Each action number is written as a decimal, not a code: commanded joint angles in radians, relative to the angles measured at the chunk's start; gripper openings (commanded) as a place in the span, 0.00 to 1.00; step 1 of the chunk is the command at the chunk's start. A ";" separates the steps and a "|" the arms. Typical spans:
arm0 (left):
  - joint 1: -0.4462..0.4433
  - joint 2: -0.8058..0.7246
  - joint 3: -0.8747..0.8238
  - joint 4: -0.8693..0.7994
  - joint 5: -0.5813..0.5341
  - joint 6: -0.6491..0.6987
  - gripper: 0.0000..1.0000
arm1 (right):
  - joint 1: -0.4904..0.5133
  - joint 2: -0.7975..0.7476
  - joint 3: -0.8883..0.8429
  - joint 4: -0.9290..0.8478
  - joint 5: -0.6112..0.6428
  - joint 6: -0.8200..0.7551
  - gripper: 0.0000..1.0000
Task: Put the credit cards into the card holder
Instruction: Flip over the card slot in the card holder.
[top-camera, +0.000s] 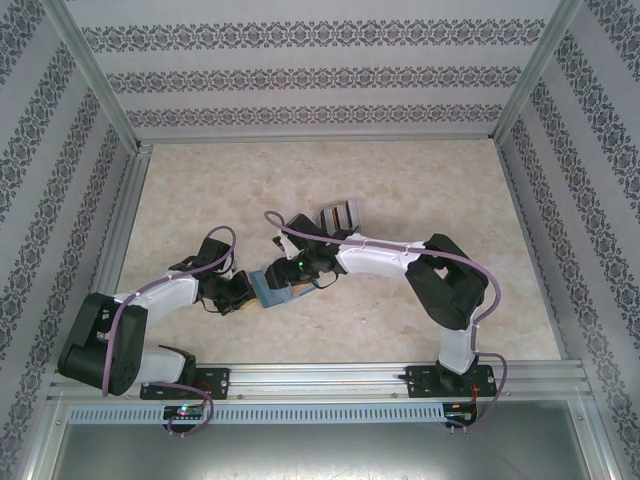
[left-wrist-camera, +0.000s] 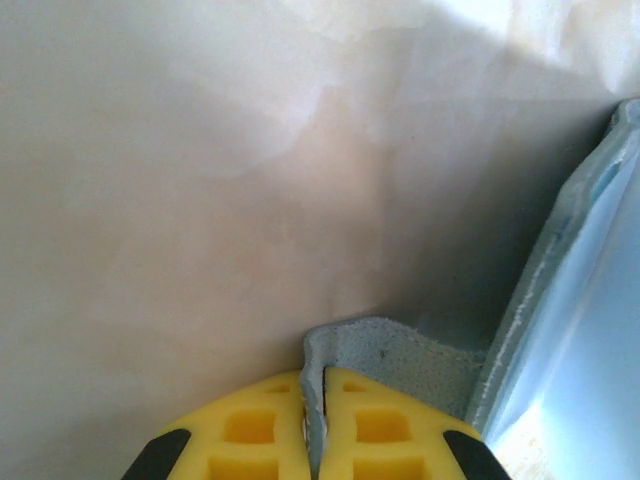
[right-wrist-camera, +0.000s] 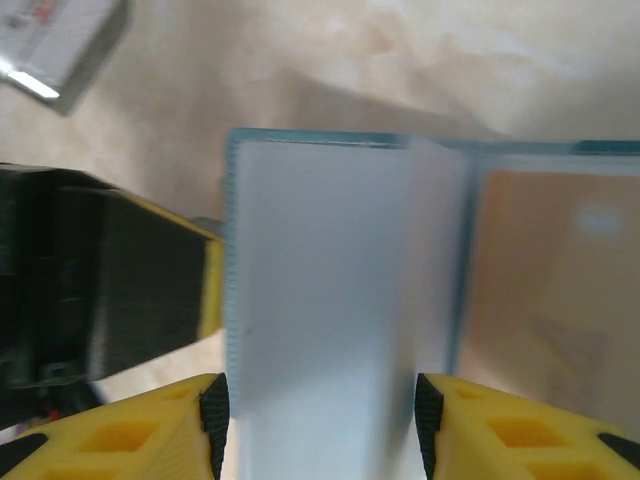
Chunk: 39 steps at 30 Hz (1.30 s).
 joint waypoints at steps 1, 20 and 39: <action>-0.014 0.114 -0.047 0.165 -0.063 0.022 0.00 | 0.015 0.043 0.017 0.085 -0.118 0.050 0.55; 0.045 -0.035 0.050 -0.114 -0.160 0.122 0.41 | -0.015 0.077 -0.025 0.072 -0.057 0.042 0.56; 0.117 -0.188 0.183 -0.235 -0.128 0.007 0.56 | -0.026 0.041 -0.053 0.124 -0.103 0.003 0.56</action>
